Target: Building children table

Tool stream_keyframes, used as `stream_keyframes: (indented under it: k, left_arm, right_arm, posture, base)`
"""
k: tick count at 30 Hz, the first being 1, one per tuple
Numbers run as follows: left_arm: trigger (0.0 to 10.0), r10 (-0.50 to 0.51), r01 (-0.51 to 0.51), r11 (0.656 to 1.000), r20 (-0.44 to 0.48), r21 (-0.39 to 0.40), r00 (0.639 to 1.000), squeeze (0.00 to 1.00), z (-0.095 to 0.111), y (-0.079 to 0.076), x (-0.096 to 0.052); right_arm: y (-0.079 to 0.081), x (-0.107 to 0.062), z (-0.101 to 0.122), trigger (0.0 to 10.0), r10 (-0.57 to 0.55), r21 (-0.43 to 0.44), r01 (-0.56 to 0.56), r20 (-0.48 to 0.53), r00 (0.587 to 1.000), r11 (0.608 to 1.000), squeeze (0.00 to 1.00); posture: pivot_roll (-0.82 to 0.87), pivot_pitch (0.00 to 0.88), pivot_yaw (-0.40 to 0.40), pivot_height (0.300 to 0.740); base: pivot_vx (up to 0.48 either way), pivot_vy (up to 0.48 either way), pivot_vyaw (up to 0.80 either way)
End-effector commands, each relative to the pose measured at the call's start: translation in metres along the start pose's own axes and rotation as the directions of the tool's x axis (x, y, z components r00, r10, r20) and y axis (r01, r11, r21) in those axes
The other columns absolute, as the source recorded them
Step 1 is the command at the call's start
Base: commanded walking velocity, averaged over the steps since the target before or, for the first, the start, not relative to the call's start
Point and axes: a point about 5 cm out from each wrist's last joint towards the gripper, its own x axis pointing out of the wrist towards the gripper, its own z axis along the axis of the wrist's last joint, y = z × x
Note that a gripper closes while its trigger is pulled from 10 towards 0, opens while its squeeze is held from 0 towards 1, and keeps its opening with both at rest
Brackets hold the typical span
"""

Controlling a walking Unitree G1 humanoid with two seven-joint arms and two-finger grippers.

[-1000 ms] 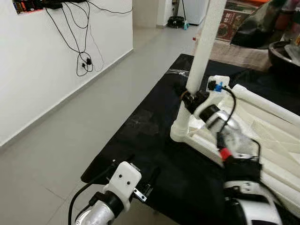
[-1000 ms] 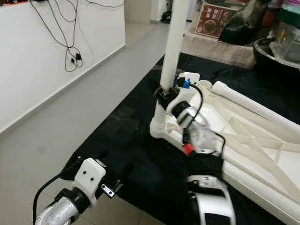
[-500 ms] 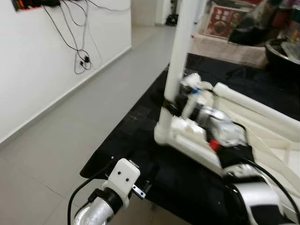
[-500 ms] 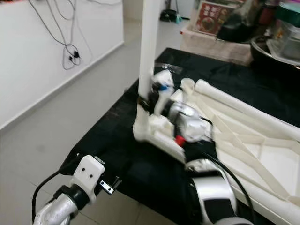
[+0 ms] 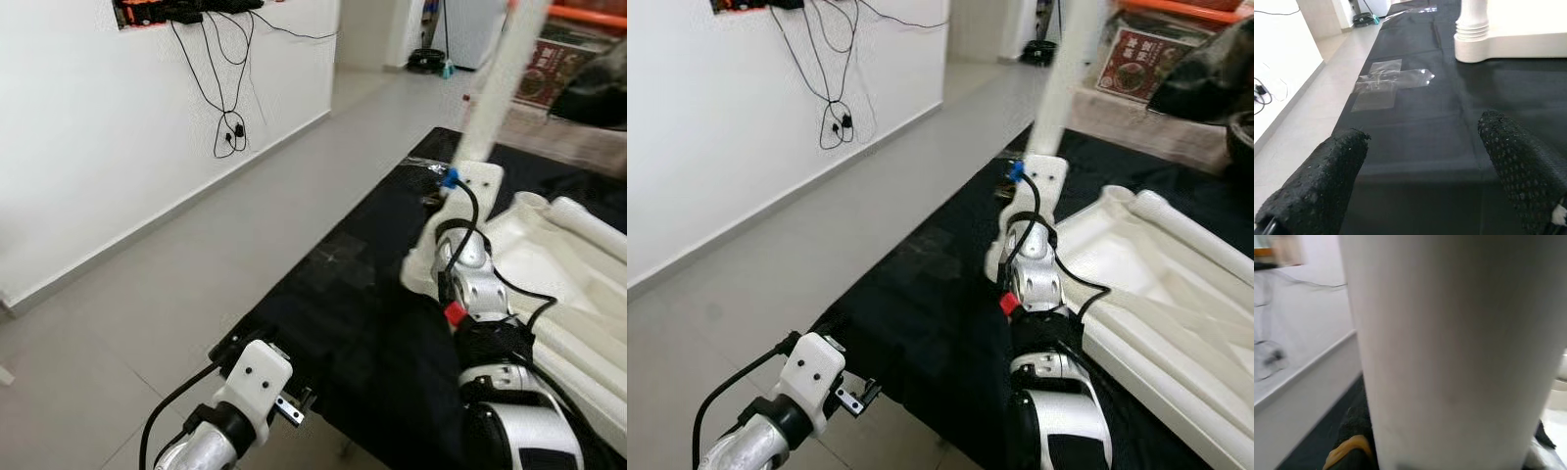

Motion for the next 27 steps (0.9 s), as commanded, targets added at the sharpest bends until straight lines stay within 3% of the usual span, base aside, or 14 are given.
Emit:
stream_keyframes:
  k: [1, 4, 5, 6, 7, 8, 10, 12, 13, 16, 20, 23, 25, 27]
  left_arm:
    - [10.0, 0.001, -0.001, 1.0, -0.007, -0.002, 1.0, 0.0, -0.002, -0.001, -0.001]
    - [10.0, -0.001, 0.001, 1.0, -0.007, -0.002, 1.0, 0.0, -0.002, -0.001, -0.001]
    - [10.0, -0.002, 0.002, 1.0, -0.007, -0.002, 1.0, 0.0, -0.002, -0.001, -0.001]
    - [10.0, -0.002, 0.002, 1.0, -0.008, -0.002, 1.0, 0.0, -0.002, -0.001, -0.001]
    - [10.0, -0.002, 0.002, 1.0, -0.008, -0.002, 1.0, 0.0, -0.002, -0.001, -0.001]
    - [10.0, -0.001, 0.001, 1.0, -0.008, -0.003, 1.0, 0.0, -0.002, -0.001, -0.001]
    - [10.0, -0.001, 0.001, 1.0, -0.009, -0.002, 1.0, 0.0, -0.002, -0.001, -0.001]
    - [10.0, -0.002, 0.002, 1.0, -0.01, -0.003, 1.0, 0.0, -0.003, -0.002, -0.001]
    - [10.0, -0.003, 0.003, 1.0, -0.01, -0.003, 1.0, 0.0, -0.003, -0.002, -0.001]
    - [10.0, -0.004, 0.004, 1.0, -0.01, -0.003, 1.0, 0.0, -0.003, -0.002, -0.001]
    - [10.0, -0.006, 0.006, 1.0, -0.009, 0.0, 1.0, 0.0, -0.003, -0.002, -0.001]
    - [10.0, -0.006, 0.006, 1.0, -0.009, 0.0, 1.0, 0.0, -0.003, -0.002, -0.001]
    - [10.0, -0.005, 0.005, 1.0, -0.008, 0.002, 1.0, 0.0, -0.003, -0.002, -0.001]
    - [10.0, -0.005, 0.005, 1.0, -0.008, 0.001, 1.0, 0.0, -0.003, -0.002, -0.001]
  right_arm:
    - [-0.016, -0.007, -0.027, 0.0, -0.104, -0.028, 0.101, -0.11, 0.989, 0.994, 0.0]
    - [0.004, -0.018, -0.025, 0.0, -0.018, 0.033, 0.021, -0.087, 0.996, 0.999, 0.0]
    - [0.013, -0.021, -0.021, 5.8, 0.04, 0.061, -0.036, -0.062, 0.997, 0.997, 0.0]
    - [0.037, -0.023, -0.009, 10.0, 0.253, 0.164, -0.255, 0.034, 0.967, 0.953, 0.43]
    - [0.037, -0.023, -0.009, 10.0, 0.253, 0.164, -0.255, 0.034, 0.967, 0.953, 0.43]
    - [0.045, -0.023, -0.003, 10.0, 0.35, 0.206, -0.359, 0.079, 0.933, 0.91, 1.0]
    - [0.05, -0.023, 0.003, 10.0, 0.425, 0.239, -0.44, 0.111, 0.898, 0.866, 1.0]
    - [0.059, -0.025, 0.013, 10.0, 0.635, 0.33, -0.644, 0.151, 0.757, 0.69, 0.89]
    - [0.06, -0.029, 0.02, 10.0, 0.751, 0.331, -0.758, 0.182, 0.635, 0.561, 0.0]
    - [0.059, -0.036, 0.027, 10.0, 0.841, 0.317, -0.847, 0.206, 0.5, 0.426, 0.0]
    - [0.041, -0.049, 0.026, 10.0, 0.974, 0.273, -0.962, 0.21, 0.085, 0.026, 0.0]
    - [0.039, -0.051, 0.025, 10.0, 0.979, 0.265, -0.964, 0.202, 0.028, -0.027, 0.0]
    - [0.037, -0.057, 0.015, 10.0, 0.986, 0.235, -0.964, 0.137, -0.093, -0.123, 0.0]
    - [0.041, -0.055, 0.007, 10.0, 0.993, 0.209, -0.972, 0.081, -0.088, -0.103, 0.0]
  posture:
    - [0.13, 0.085, -0.057, 0.74]
    - [0.13, 0.083, -0.053, 0.74]
    - [0.13, 0.083, -0.054, 0.74]
    - [0.13, 0.078, -0.059, 0.74]
    - [0.13, 0.078, -0.059, 0.74]
    - [0.13, 0.077, -0.057, 0.74]
    - [0.13, 0.075, -0.056, 0.74]
    - [0.13, 0.072, -0.054, 0.74]
    - [0.13, 0.067, -0.053, 0.74]
    - [0.13, 0.068, -0.054, 0.74]
    - [0.13, 0.061, -0.056, 0.74]
    - [0.13, 0.061, -0.056, 0.74]
    - [0.14, 0.056, -0.058, 0.74]
    - [0.14, 0.054, -0.058, 0.74]
  base:
    - [0.0, 0.0, 0.0]
    - [0.0, 0.0, 0.0]
    - [0.0, 0.0, 0.0]
    - [0.0, 0.0, 0.0]
    - [0.0, 0.0, 0.0]
    - [0.0, 0.0, 0.0]
    - [0.0, 0.0, 0.0]
    - [0.0, 0.0, 0.0]
    - [0.0, 0.0, 0.0]
    - [0.0, 0.0, 0.0]
    - [0.0, 0.0, 0.0]
    - [0.0, 0.0, 0.0]
    - [0.0, 0.0, 0.0]
    - [0.0, 0.0, 0.0]
